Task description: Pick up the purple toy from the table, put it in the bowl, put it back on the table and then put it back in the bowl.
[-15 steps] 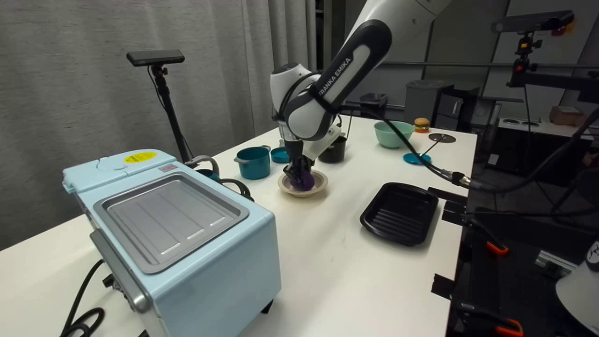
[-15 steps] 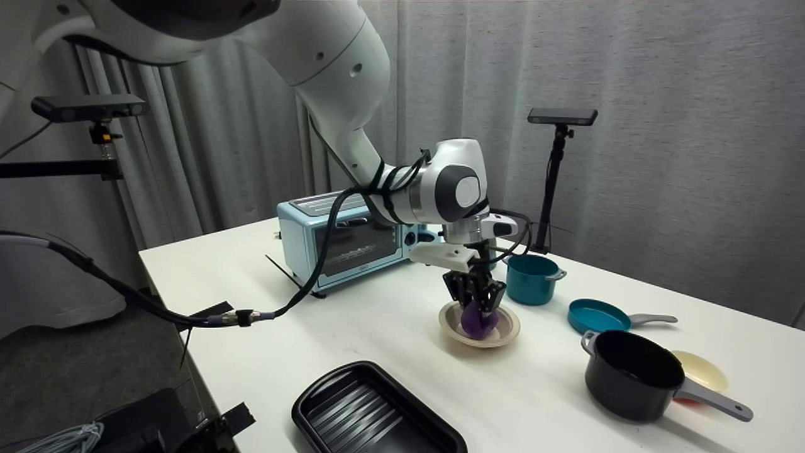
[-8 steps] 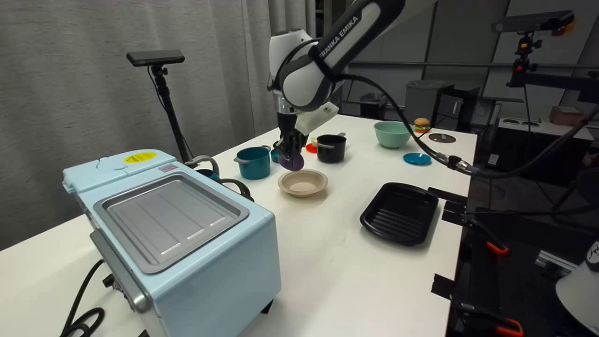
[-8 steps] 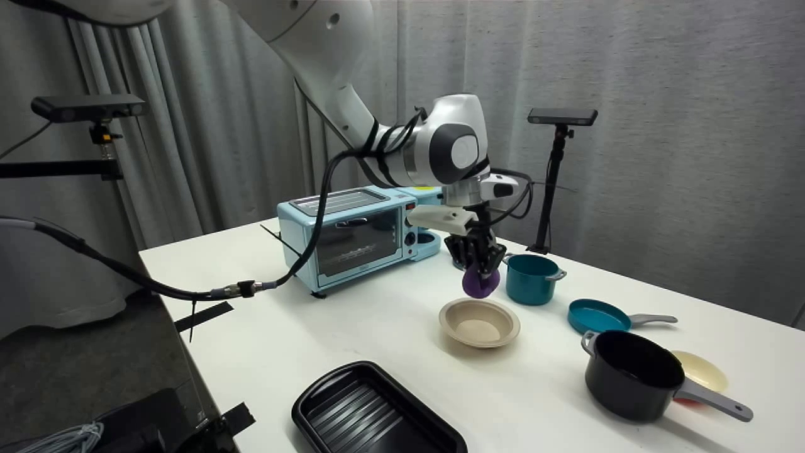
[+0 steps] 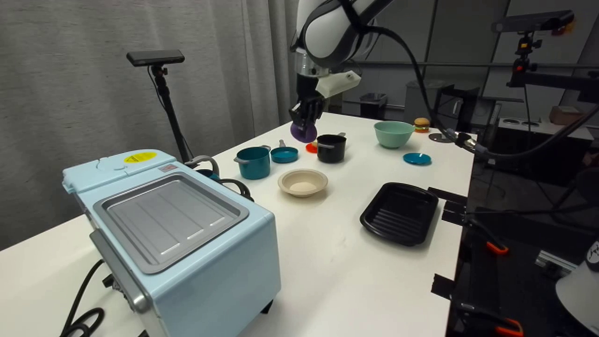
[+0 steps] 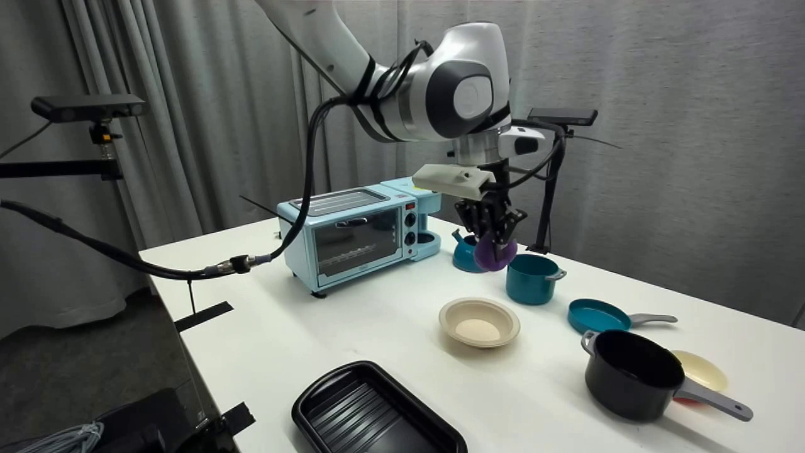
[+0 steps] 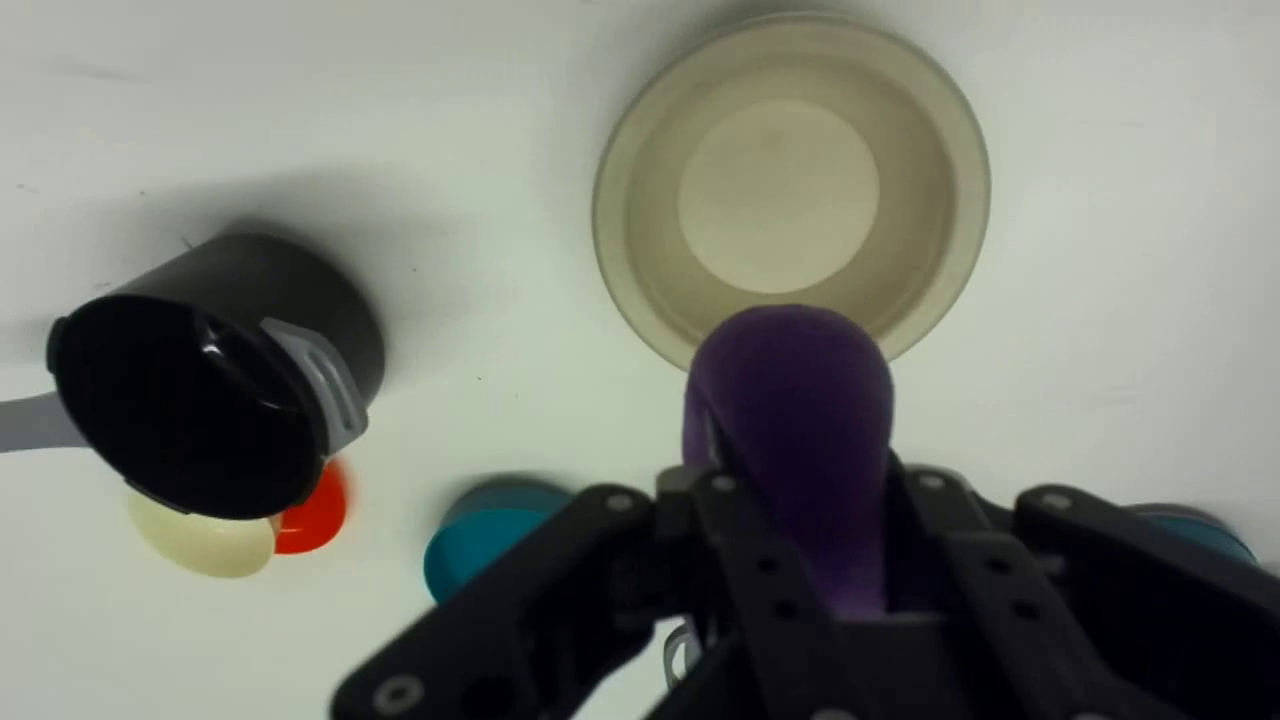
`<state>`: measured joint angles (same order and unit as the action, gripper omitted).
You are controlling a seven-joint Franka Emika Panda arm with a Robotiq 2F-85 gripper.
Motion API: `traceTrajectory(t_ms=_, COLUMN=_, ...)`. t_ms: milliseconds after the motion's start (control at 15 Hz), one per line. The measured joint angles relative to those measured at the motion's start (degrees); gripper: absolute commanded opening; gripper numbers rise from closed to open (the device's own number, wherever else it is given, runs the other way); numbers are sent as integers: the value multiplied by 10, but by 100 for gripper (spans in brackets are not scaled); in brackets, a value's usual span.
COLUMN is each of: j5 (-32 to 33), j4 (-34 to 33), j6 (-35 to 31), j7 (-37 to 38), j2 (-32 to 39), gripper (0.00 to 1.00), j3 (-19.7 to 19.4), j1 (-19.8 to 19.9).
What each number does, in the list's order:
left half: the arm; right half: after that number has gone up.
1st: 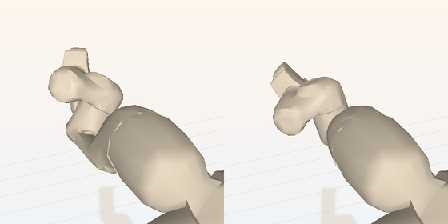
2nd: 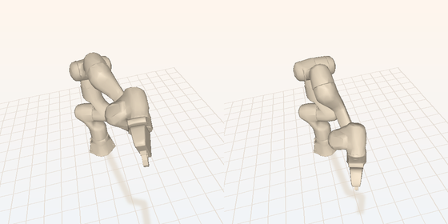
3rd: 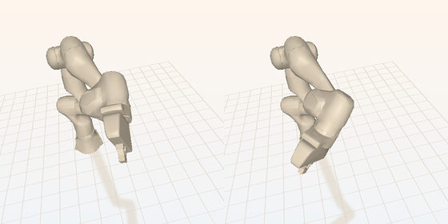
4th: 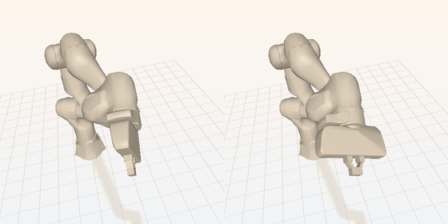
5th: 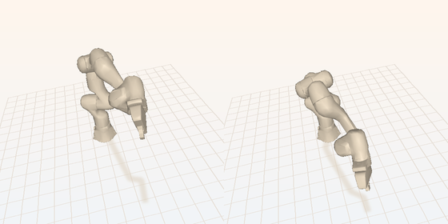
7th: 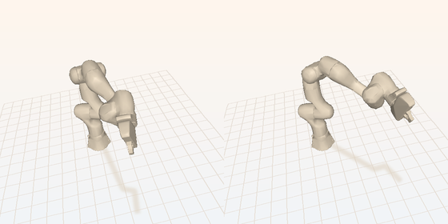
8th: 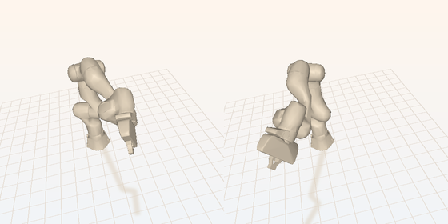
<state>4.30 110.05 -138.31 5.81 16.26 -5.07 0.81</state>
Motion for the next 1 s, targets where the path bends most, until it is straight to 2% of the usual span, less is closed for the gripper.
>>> traceTrajectory(t_ms=267, j5=-28, j4=61, j6=0, j7=-69, j2=-50, gripper=6, j3=-2, j1=39)
traceTrajectory(t_ms=533, j5=-29, j4=115, j6=0, j7=-111, j2=-76, gripper=6, j3=-11, j1=64)
traceTrajectory(t_ms=1000, j5=-26, j4=183, j6=-1, j7=-138, j2=-71, gripper=6, j3=-12, j1=69)
